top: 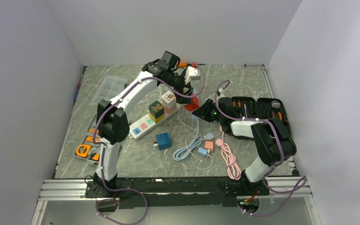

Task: Pull the plug off the socket
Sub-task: Remove the plug from the socket.

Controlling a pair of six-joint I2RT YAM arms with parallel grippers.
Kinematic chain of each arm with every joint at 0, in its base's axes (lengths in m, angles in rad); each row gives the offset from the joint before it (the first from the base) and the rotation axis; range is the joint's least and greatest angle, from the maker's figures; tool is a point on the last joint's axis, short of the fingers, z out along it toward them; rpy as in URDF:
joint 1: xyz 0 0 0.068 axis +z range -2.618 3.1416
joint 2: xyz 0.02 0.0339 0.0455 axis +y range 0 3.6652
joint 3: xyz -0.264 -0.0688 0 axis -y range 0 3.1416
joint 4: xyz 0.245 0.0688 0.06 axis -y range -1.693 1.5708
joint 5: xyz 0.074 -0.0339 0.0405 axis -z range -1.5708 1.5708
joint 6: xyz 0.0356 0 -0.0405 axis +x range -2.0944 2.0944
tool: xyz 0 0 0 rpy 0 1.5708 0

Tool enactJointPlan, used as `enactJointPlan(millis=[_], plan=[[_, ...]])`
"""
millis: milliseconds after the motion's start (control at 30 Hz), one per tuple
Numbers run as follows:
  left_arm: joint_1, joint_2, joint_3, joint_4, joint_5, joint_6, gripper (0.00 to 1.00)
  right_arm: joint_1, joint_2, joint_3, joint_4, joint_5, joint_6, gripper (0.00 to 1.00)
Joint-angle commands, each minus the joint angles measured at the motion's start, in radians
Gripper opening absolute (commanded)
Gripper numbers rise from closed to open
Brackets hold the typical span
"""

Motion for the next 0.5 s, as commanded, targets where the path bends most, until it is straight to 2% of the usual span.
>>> enactJointPlan(millis=[0,200,333,467], plan=[[-0.009,-0.083,0.046,-0.021,0.064,-0.014,0.99,0.063,-0.132,0.072,-0.083,0.158,-0.201,0.00],[-0.042,-0.165,-0.068,0.038,0.006,0.023,0.99,0.099,-0.202,0.081,-0.143,0.254,-0.265,0.00],[-0.083,-0.166,-0.120,0.058,-0.105,0.073,0.99,0.089,-0.246,0.076,-0.119,0.213,-0.239,0.00],[-0.091,-0.116,-0.043,0.044,-0.153,0.069,0.99,0.044,-0.282,0.049,-0.061,0.117,-0.177,0.00]])
